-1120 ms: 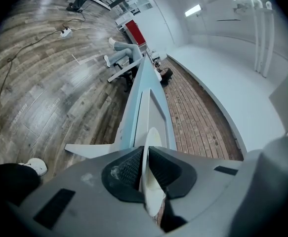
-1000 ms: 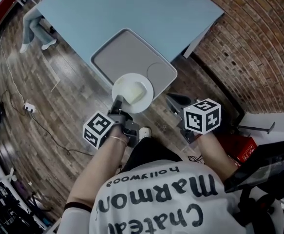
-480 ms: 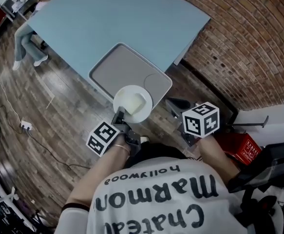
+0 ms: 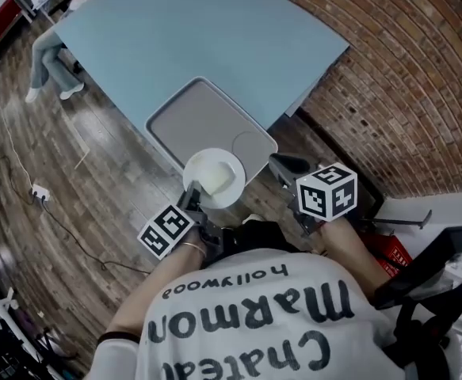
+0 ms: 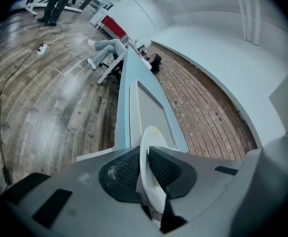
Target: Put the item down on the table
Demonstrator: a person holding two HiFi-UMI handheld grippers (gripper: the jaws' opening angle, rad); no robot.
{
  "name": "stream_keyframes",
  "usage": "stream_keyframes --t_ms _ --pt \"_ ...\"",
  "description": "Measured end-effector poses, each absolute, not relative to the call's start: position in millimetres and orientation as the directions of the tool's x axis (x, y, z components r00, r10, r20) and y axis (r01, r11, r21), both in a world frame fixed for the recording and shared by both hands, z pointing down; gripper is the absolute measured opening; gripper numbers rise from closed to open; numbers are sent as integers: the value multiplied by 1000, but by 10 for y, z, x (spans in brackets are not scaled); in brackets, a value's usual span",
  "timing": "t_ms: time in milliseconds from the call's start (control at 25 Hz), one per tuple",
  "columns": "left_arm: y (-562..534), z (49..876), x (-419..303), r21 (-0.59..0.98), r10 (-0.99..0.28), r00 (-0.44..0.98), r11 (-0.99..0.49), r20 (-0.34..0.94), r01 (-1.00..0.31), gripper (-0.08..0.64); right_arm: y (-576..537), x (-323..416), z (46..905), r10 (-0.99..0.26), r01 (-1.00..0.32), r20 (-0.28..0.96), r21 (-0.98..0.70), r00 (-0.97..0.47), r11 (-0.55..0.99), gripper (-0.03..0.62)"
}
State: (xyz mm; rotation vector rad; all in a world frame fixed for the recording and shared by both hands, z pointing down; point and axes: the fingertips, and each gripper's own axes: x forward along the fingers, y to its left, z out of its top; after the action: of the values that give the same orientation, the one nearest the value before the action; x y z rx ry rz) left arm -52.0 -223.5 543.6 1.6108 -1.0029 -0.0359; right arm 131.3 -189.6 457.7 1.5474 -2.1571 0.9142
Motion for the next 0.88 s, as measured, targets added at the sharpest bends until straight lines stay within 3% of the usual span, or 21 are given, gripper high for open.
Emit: stream_keyframes --t_ms 880 --pt "-2262 5449 -395 571 -699 432 -42 570 -820 81 -2304 1587 4305 -665 -862 548 -324 -508 391 11"
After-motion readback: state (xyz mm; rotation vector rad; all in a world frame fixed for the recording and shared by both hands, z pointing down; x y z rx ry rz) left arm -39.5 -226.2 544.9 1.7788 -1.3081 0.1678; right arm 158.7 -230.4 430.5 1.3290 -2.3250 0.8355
